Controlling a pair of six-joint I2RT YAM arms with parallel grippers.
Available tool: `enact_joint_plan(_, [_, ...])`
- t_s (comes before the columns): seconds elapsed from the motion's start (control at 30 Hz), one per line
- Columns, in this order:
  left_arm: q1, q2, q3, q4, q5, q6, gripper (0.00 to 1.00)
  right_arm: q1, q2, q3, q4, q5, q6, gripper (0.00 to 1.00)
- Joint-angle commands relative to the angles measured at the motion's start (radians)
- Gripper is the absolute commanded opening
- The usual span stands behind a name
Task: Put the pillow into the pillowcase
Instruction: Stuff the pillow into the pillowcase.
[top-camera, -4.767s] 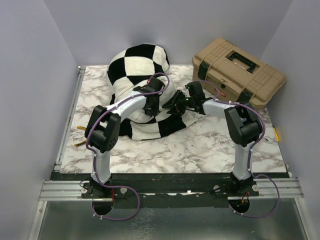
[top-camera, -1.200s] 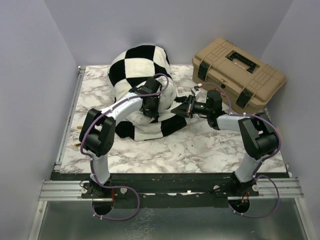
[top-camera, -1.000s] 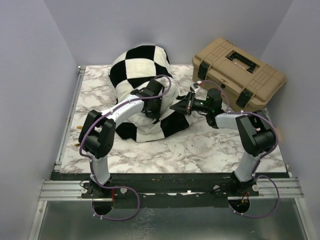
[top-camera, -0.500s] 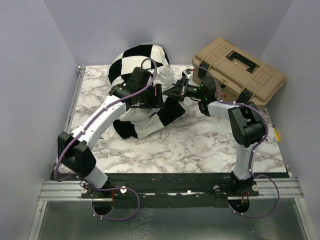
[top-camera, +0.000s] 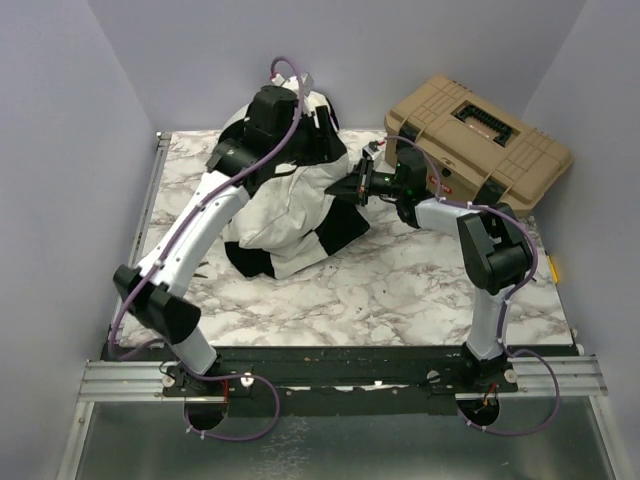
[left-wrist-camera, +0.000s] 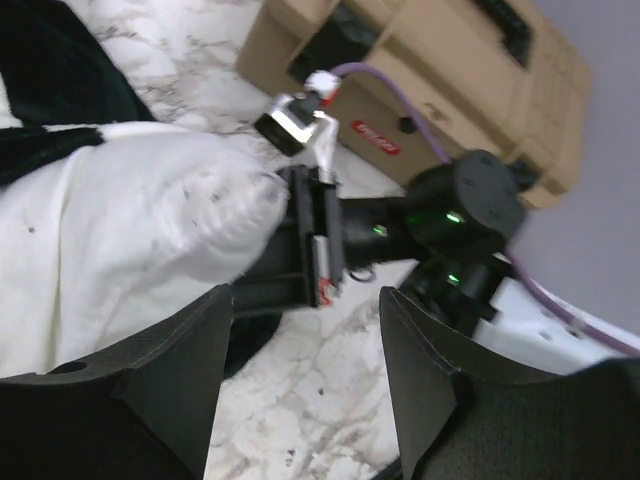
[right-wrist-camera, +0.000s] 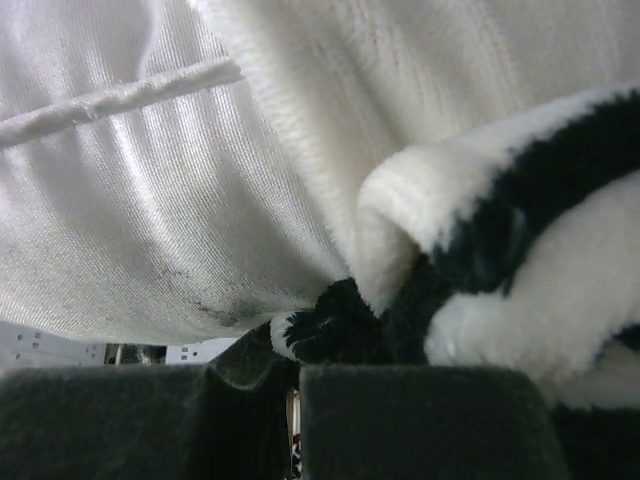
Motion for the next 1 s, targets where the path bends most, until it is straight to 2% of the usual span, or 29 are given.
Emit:
enact_joint_plan(0.0, [-0.002, 0.187, -0.047, 0.030, -0.166, 0.034, 0.61, 0.002, -0.024, -0.008, 0.006, 0.055, -0.028, 0.00])
enact_joint_plan(0.1, [-0.003, 0.260, -0.119, 0.030, -0.241, 0.067, 0.52, 0.001, -0.067, -0.033, 0.015, 0.034, -0.034, 0.00])
enact_joint_plan(0.23, [-0.002, 0.282, -0.230, 0.027, -0.338, 0.154, 0.29, -0.012, -0.193, -0.121, 0.022, 0.003, -0.064, 0.00])
enact_joint_plan(0.47, [-0.002, 0.303, -0.462, 0.069, -0.309, 0.244, 0.12, -0.058, -0.371, -0.307, 0.176, -0.014, -0.012, 0.00])
enact_joint_plan(0.57, [-0.002, 0.326, -0.512, 0.113, -0.286, 0.261, 0.09, -0.058, -0.373, -0.323, 0.289, -0.028, 0.043, 0.00])
enact_joint_plan(0.73, [-0.062, 0.398, -0.510, 0.199, -0.126, 0.325, 0.09, -0.058, -0.325, -0.296, 0.552, -0.029, 0.219, 0.00])
enact_joint_plan(0.83, [-0.117, 0.400, -0.529, 0.296, 0.006, 0.330, 0.12, -0.058, -0.277, -0.242, 0.700, -0.026, 0.333, 0.00])
enact_joint_plan(0.9, [-0.149, 0.402, -0.547, 0.350, 0.101, 0.338, 0.18, -0.058, -0.246, -0.185, 0.781, -0.033, 0.399, 0.00])
enact_joint_plan(0.97, [-0.168, 0.405, -0.562, 0.374, 0.185, 0.344, 0.22, -0.058, -0.228, -0.139, 0.811, -0.043, 0.426, 0.00])
